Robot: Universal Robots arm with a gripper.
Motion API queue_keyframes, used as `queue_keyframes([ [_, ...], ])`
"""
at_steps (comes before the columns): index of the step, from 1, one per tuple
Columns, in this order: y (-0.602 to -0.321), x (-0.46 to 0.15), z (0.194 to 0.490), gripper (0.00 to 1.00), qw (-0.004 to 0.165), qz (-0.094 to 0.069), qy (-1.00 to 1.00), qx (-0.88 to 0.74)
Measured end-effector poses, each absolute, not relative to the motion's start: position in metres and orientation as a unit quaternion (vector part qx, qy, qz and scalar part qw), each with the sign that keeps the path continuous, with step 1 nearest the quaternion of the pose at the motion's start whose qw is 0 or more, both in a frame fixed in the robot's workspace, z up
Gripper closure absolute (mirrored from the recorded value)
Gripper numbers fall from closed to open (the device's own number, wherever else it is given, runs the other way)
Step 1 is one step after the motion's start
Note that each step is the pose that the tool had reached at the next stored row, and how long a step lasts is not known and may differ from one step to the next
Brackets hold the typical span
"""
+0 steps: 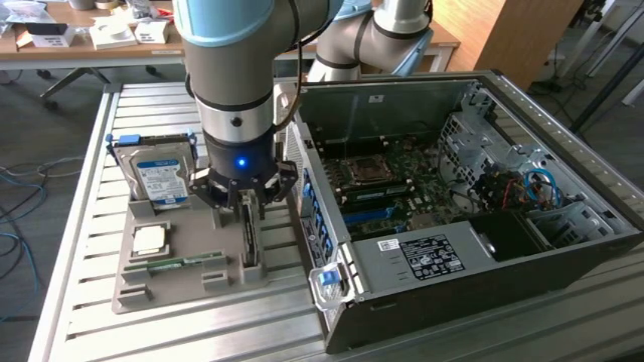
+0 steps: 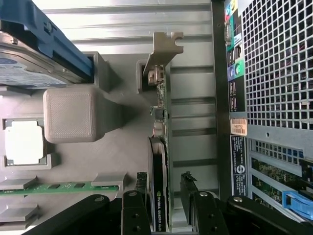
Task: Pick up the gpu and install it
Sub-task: 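Pick up the gpu and move the gpu toward the slot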
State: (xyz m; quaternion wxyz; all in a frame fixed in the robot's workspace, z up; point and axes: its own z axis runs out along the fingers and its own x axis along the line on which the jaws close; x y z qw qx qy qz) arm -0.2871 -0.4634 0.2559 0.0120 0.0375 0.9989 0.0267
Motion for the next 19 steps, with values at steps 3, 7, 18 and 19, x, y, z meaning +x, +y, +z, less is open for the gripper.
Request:
queue_keyframes([
  [3, -0.463, -0.287, 0.251, 0.58, 0.012, 0.027, 0.999, 0.037],
  [7, -0.463, -0.287, 0.245, 0.58, 0.012, 0.027, 0.999, 0.037],
  [18, -0.462, -0.287, 0.239, 0.58, 0.012, 0.027, 0.999, 0.037],
  [19, -0.461, -0.287, 0.239, 0.58, 0.012, 0.027, 0.999, 0.037],
])
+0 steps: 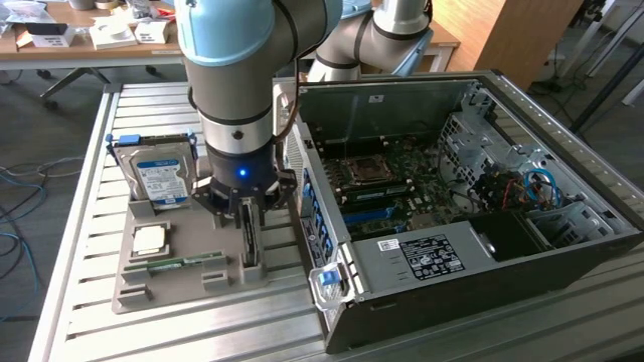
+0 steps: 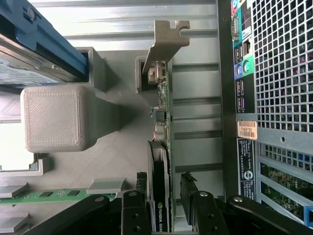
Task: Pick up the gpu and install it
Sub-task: 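Pick up the gpu and move the gpu toward the slot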
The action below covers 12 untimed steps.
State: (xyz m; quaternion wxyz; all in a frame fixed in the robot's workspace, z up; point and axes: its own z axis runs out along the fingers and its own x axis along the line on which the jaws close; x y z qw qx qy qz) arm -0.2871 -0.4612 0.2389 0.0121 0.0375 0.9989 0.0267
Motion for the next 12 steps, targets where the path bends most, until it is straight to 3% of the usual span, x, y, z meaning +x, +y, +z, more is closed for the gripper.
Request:
queue_keyframes([
  [12, -0.4602, -0.2871, 0.2345, 0.58, 0.012, 0.027, 0.999, 0.037],
])
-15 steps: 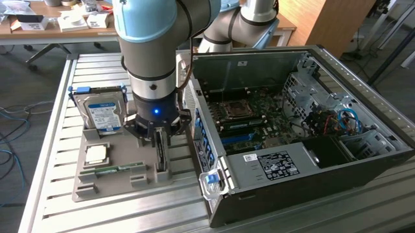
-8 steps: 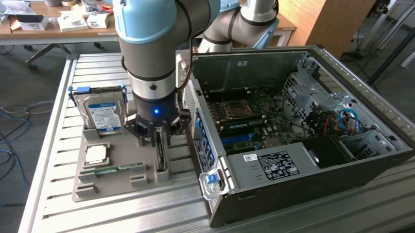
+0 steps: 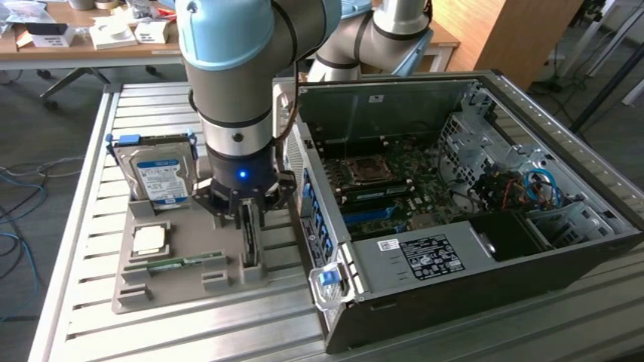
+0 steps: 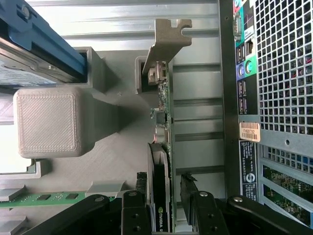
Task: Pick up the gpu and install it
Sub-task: 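Pick up the gpu and move the gpu toward the slot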
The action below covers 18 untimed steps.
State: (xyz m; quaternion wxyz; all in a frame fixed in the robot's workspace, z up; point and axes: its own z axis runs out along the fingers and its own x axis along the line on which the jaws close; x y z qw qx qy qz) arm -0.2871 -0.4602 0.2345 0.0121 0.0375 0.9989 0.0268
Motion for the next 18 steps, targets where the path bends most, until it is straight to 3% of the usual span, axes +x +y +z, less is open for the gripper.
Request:
queue_keyframes([
  [18, -0.4593, -0.2881, 0.2308, 0.58, 0.012, 0.027, 0.999, 0.038],
])
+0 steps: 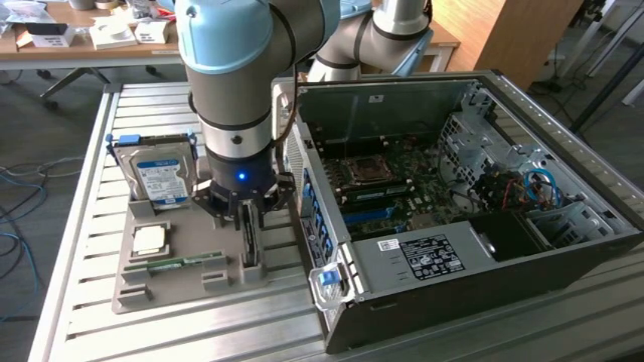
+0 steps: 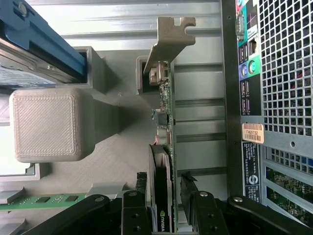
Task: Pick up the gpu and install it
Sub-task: 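Pick up the gpu and move the gpu toward the slot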
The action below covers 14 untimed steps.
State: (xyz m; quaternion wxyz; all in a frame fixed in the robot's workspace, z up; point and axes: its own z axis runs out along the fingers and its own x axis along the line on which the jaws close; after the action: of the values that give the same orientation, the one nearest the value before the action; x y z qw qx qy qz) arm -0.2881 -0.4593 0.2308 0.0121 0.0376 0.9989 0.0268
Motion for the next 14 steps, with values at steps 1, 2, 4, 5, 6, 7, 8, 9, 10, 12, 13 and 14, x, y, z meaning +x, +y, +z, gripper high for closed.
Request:
queue_keyframes([
  [1, -0.4593, -0.2881, 0.2308, 0.58, 0.012, 0.027, 0.999, 0.038],
  [2, -0.4592, -0.2883, 0.2308, 0.58, 0.012, 0.027, 0.999, 0.038],
  [4, -0.4593, -0.2888, 0.2308, 0.58, 0.012, 0.027, 0.999, 0.038],
  [5, -0.4592, -0.2890, 0.2308, 0.58, 0.012, 0.027, 0.999, 0.038],
  [6, -0.4593, -0.2891, 0.2308, 0.58, 0.012, 0.027, 0.999, 0.038],
  [7, -0.4593, -0.2891, 0.2308, 0.58, 0.012, 0.027, 0.999, 0.038],
  [8, -0.4596, -0.2892, 0.2308, 0.58, 0.012, 0.027, 0.999, 0.038],
  [9, -0.4599, -0.2893, 0.2308, 0.58, 0.012, 0.027, 0.999, 0.038],
  [10, -0.4601, -0.2892, 0.2308, 0.58, 0.012, 0.027, 0.999, 0.038],
  [12, -0.4609, -0.2890, 0.2308, 0.58, 0.012, 0.027, 0.999, 0.038],
  [13, -0.4613, -0.2888, 0.2308, 0.58, 0.012, 0.027, 0.999, 0.038],
  [14, -0.4615, -0.2885, 0.2308, 0.58, 0.012, 0.027, 0.999, 0.038],
])
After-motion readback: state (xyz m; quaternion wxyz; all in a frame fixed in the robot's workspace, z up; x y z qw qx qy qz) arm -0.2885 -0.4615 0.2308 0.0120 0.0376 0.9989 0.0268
